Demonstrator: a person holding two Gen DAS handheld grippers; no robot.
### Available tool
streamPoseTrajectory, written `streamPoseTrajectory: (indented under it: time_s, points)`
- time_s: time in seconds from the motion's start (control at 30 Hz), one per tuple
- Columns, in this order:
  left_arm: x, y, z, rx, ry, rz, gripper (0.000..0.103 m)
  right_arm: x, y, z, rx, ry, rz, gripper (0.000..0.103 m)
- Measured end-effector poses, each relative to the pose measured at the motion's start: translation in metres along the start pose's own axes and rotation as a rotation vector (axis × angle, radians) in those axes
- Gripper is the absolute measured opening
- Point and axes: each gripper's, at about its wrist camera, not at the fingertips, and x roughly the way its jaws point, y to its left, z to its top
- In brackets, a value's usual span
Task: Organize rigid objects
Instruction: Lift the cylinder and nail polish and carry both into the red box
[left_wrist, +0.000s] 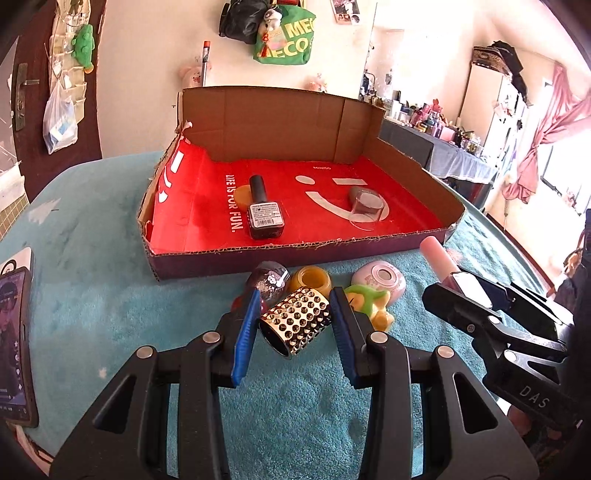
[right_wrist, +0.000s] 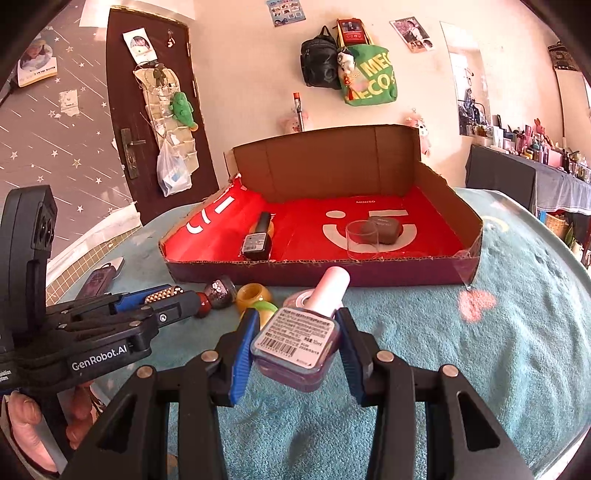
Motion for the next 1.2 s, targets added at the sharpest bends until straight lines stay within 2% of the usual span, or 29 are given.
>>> streamPoseTrajectory:
  time_s: [0.37, 0.8, 1.03, 1.2]
  points:
    - [-0.003, -0.007, 0.022, 0.047, -0.039, -0.029, 0.036, 0.004, -0.002, 0.025, -0.017, 0.022, 0.083, 0.045]
    - [0.010, 0.000, 0.046, 0.043, -0.025, -0.070, 0.036, 0.014, -0.010, 0.047, -0.021, 0.058, 0.141, 0.045]
    - [0.023, 0.001, 0.061, 0.050, 0.007, -0.091, 0.036, 0.026, -0.012, 0.065, -0.043, 0.098, 0.169, 0.045]
    - [0.041, 0.004, 0.067, 0.049, 0.060, -0.113, 0.036, 0.041, -0.019, 0.077, -0.031, 0.141, 0.198, 0.045]
